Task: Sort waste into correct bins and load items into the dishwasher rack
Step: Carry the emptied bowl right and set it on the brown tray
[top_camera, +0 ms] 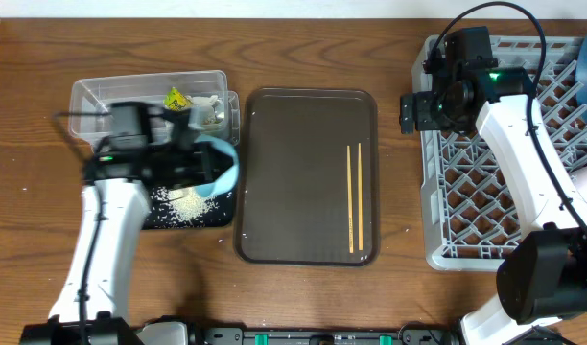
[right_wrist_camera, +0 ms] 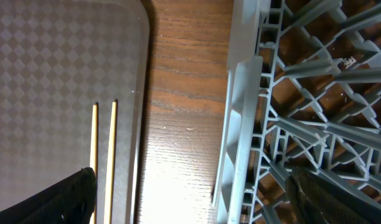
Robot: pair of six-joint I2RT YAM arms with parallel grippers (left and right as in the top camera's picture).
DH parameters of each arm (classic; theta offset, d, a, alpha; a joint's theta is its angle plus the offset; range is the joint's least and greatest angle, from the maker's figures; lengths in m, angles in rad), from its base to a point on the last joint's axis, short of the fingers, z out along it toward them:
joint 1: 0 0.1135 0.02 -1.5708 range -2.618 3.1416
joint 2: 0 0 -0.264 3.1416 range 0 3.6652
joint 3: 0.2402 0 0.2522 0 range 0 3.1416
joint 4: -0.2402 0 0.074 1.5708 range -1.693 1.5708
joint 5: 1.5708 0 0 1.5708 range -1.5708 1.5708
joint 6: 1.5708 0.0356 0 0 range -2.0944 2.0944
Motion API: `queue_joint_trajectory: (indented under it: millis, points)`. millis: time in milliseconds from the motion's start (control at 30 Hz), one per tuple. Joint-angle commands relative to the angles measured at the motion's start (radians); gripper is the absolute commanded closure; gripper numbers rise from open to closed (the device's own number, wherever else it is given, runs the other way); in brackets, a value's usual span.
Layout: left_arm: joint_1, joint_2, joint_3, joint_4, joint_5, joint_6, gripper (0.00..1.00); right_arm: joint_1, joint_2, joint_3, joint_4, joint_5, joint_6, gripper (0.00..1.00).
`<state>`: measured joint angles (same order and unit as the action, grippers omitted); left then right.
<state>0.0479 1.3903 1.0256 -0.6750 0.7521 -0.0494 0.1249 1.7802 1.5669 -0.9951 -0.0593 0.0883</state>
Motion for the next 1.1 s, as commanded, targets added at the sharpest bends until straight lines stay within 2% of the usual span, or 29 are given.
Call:
queue_joint_trajectory:
  millis: [0, 133, 267, 500, 600, 733, 800, 900, 1067]
  points:
    - [-0.166, 0.006, 0.004, 0.064, -0.251, -0.082, 0.94, 0.007, -0.023, -0.002, 0.0, 0.0, 0.008, 0.04]
    - [-0.356, 0.053, 0.004, 0.187, -0.387, -0.116, 0.93, 0.007, -0.023, -0.002, -0.003, 0.0, 0.008, 0.04]
    - [-0.487, 0.128, 0.004, 0.265, -0.509, -0.165, 0.93, 0.007, -0.023, -0.002, -0.006, 0.0, 0.008, 0.04]
    - [-0.576, 0.275, 0.004, 0.365, -0.54, -0.215, 0.93, 0.007, -0.023, -0.002, -0.008, 0.0, 0.008, 0.03]
    - [-0.592, 0.316, 0.004, 0.402, -0.54, -0.215, 0.89, 0.007, -0.023, -0.002, -0.008, 0.0, 0.008, 0.03]
    - [-0.594, 0.333, 0.004, 0.409, -0.54, -0.215, 0.89, 0.007, -0.023, -0.002, -0.008, 0.0, 0.008, 0.03]
    - [-0.592, 0.325, 0.004, 0.409, -0.541, -0.214, 0.83, 0.007, -0.023, -0.002, -0.008, 0.0, 0.008, 0.03]
    - [-0.58, 0.294, 0.005, 0.401, -0.54, -0.214, 0.65, 0.007, -0.023, -0.002, -0.007, 0.0, 0.008, 0.02]
    - [-0.512, 0.153, 0.005, 0.321, -0.541, -0.214, 0.51, 0.014, -0.023, -0.002, 0.006, -0.026, -0.006, 0.01]
